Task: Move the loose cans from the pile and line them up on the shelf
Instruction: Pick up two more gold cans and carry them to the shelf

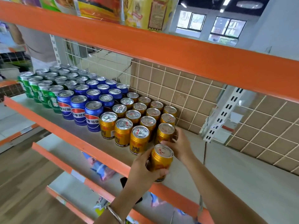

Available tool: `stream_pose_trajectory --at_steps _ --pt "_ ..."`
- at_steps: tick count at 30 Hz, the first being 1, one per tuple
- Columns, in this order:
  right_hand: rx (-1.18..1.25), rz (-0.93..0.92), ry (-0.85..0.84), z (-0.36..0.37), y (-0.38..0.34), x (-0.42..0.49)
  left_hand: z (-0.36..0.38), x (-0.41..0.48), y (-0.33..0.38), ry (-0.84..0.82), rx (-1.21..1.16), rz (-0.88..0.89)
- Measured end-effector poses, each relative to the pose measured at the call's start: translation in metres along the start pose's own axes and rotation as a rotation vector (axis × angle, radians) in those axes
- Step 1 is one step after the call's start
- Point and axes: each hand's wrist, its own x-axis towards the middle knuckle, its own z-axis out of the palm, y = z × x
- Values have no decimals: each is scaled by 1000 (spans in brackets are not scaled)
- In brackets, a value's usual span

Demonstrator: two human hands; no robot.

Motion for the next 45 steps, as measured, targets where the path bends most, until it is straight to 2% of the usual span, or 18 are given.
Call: stream_pose_trajectory --at_steps 6,10,14,16,19,22,25,33,38,45 --pt "-182 -6 93 12 0 1 -4 4 -2 -14 0 12" --pt "-319 64 115 12 3 -5 -6 3 -1 15 -20 10" --pt "-195 79 148 -3 4 -25 -5 7 -11 55 10 7" --pt "-32 98 25 -12 -4 -40 -4 9 -13 66 43 15" --pt "52 121 -288 -15 -12 -56 -5 13 -11 47 44 26" --pt "-9 100 -329 -8 -8 -57 -6 17 -7 5 42 60" --pt "-47 59 -254 -1 1 -54 -6 19 -5 7 46 62" --pt "-59 -59 -60 13 8 -50 -4 9 -19 143 119 48" --pt "-215 -82 202 32 6 -53 -3 11 -15 207 33 18" --pt "-281 -82 241 40 12 -58 -2 19 -15 247 131 -8"
